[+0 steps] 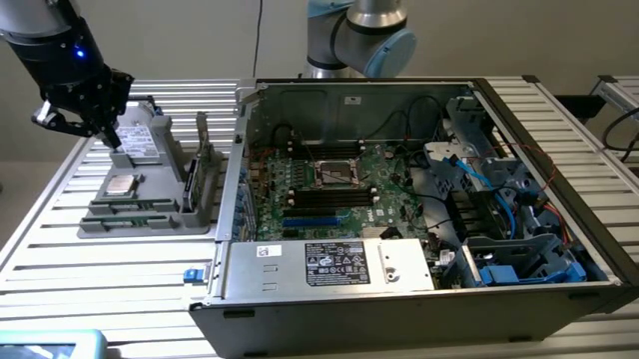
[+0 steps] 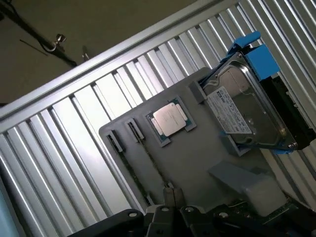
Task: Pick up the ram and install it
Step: 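Pick up the ram and move it above insertion slot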
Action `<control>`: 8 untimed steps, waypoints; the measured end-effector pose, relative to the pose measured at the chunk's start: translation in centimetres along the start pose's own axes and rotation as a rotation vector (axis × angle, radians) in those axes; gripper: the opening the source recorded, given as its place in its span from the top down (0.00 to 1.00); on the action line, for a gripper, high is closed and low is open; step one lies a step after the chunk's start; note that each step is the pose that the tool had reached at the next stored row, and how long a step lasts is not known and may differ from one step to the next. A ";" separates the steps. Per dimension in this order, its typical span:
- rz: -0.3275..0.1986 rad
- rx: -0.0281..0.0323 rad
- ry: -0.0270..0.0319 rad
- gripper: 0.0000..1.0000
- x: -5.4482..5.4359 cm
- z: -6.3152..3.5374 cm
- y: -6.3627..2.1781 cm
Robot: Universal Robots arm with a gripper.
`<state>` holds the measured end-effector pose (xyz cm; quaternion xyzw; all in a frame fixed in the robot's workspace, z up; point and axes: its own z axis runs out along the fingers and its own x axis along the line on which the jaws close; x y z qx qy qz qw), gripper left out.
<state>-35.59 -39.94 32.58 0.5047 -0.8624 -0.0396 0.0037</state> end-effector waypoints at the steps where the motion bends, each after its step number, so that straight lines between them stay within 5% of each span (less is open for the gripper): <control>1: -0.018 -0.0007 0.0013 0.89 0.0 0.00 0.00; 8: -0.145 -0.0049 0.0105 0.89 0.0 0.00 0.00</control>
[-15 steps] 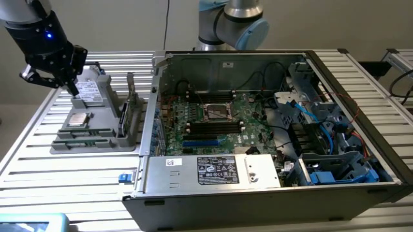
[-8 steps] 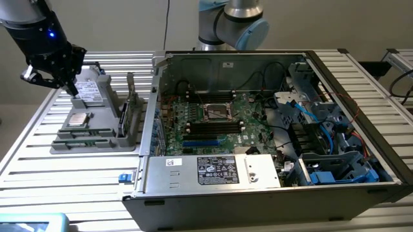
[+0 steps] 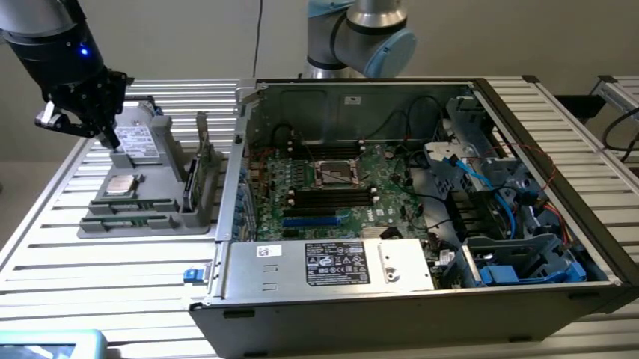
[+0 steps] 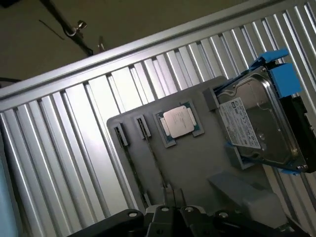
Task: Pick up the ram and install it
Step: 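Pick up the ram and move it above insertion slot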
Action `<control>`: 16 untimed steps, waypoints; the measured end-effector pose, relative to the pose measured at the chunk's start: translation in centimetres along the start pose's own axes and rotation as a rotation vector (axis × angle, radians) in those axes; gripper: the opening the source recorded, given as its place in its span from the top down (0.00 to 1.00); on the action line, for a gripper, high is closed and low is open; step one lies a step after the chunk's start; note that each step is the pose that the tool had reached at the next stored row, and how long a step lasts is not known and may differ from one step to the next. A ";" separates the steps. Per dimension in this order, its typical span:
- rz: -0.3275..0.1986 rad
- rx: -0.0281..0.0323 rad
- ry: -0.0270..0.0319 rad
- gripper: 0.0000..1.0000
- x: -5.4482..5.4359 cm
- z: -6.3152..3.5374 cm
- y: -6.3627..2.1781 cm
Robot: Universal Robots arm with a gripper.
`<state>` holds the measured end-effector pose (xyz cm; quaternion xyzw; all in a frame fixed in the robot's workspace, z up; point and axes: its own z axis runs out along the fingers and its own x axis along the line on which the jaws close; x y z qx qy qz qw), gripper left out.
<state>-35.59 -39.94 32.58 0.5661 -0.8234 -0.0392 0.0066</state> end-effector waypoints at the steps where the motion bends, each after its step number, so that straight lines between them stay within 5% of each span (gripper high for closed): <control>1: -0.036 -0.0013 0.0026 0.89 0.0 0.00 0.00; 14: -0.271 -0.0091 0.0196 0.89 0.0 0.01 0.00; 16: -0.274 -0.0093 0.0199 0.89 0.0 0.00 0.00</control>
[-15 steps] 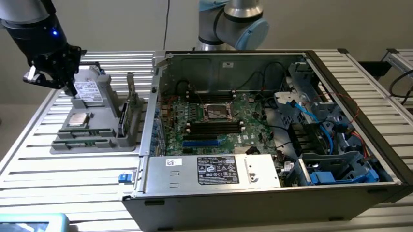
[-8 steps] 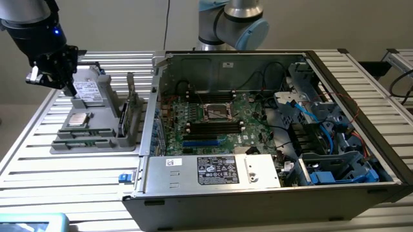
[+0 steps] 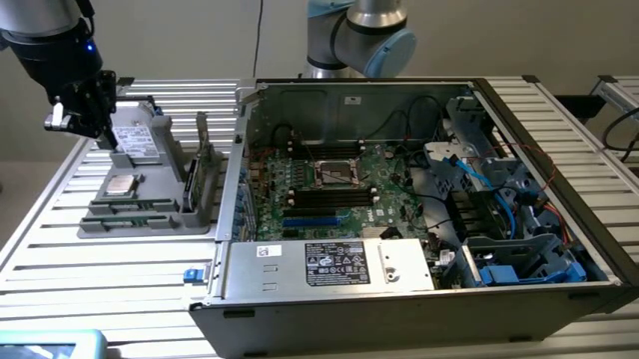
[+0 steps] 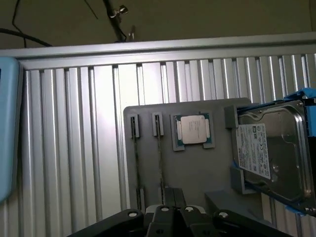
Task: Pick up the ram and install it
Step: 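Pick up the ram and move it above insertion slot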
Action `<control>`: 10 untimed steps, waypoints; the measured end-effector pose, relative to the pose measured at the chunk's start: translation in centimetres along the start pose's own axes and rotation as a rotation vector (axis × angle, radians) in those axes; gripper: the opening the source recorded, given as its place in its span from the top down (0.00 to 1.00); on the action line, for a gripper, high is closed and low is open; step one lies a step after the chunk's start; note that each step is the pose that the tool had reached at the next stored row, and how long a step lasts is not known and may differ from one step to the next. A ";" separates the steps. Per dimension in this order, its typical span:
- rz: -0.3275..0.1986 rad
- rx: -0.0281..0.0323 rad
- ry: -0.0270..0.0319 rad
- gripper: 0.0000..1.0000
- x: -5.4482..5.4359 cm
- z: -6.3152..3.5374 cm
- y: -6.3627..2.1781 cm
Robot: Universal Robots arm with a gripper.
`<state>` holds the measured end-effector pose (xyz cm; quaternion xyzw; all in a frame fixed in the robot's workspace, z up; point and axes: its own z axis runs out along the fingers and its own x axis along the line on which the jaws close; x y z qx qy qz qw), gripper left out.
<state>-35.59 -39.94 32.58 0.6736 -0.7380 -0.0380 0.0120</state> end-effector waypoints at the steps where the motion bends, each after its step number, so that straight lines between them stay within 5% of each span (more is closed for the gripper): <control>1: 0.000 0.0000 0.0000 0.89 0.0 0.00 0.00; 10: -0.056 0.0028 0.0056 0.89 0.0 0.03 -0.01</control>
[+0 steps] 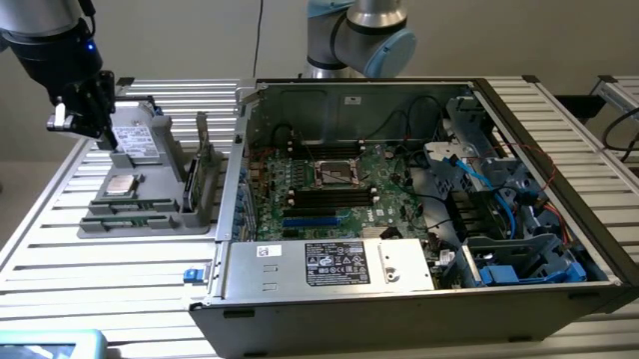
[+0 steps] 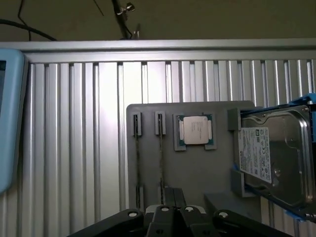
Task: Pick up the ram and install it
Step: 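Pick up the ram and move it above insertion slot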
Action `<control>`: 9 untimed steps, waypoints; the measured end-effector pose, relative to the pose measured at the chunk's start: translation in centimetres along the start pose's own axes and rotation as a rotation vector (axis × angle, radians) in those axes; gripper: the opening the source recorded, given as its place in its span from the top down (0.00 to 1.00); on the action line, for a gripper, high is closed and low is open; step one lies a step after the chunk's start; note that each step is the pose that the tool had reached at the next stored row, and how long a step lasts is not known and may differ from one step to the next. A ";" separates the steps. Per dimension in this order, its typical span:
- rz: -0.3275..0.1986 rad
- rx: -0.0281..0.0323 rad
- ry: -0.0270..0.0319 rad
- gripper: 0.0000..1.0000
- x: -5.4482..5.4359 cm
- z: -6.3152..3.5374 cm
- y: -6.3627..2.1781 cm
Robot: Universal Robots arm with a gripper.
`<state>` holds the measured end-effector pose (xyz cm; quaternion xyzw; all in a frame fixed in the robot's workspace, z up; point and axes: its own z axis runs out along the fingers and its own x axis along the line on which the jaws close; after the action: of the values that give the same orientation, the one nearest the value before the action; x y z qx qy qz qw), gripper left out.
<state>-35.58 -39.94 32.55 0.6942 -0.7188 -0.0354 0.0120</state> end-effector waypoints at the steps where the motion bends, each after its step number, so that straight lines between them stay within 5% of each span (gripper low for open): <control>1: -0.011 -0.0003 0.0022 0.89 0.0 0.00 0.00; 4: -0.030 0.0027 0.0077 0.89 0.1 -0.02 0.02; 9: -0.042 0.0292 0.0129 0.89 0.2 0.03 0.03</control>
<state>-35.63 -40.11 32.52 0.7094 -0.7045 -0.0206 0.0057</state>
